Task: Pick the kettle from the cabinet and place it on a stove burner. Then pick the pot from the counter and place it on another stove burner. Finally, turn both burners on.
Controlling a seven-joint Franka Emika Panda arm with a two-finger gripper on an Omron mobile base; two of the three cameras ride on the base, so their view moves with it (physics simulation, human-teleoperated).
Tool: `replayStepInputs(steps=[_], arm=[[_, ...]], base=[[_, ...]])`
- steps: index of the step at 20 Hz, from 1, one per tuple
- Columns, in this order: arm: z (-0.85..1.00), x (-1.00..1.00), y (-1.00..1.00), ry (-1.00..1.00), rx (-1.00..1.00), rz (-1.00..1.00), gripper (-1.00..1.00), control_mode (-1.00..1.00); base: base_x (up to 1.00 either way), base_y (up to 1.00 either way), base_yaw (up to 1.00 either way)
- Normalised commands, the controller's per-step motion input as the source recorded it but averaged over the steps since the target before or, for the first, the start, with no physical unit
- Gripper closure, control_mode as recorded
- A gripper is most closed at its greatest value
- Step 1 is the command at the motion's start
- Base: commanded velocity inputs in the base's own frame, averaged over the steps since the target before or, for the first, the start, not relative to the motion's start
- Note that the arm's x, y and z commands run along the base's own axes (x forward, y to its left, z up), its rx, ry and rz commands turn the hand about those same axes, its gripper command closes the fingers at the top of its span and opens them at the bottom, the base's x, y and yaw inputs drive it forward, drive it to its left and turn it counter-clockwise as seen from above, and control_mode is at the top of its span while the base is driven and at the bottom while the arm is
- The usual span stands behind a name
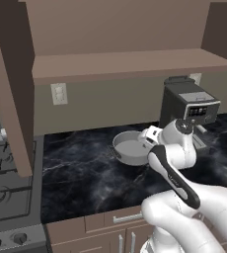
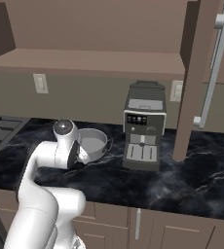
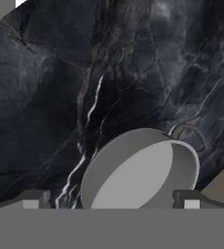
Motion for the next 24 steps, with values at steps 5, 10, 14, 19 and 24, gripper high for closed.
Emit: replayStepInputs(steps=[5,10,14,19,24], arm=[[-0.2,0.15,0.0,0.02,0.0,0.0,-1.0,-1.0],[-0.21,0.12,0.0,0.02,0.0,0.0,-1.0,-1.0],[-0.24,0.08,0.0,0.03,0.0,0.0,-1.0,-1.0],[-0.23,0.06,0.0,0.01,0.0,0.0,-1.0,-1.0],[-0.17,0.11,0.0,0.0,0.0,0.0,-1.0,-1.0]], base=[[0.0,0.0,0.0],[0.0,0.0,0.0],[0.0,0.0,0.0],[0.0,0.0,0.0],[0.0,0.0,0.0]])
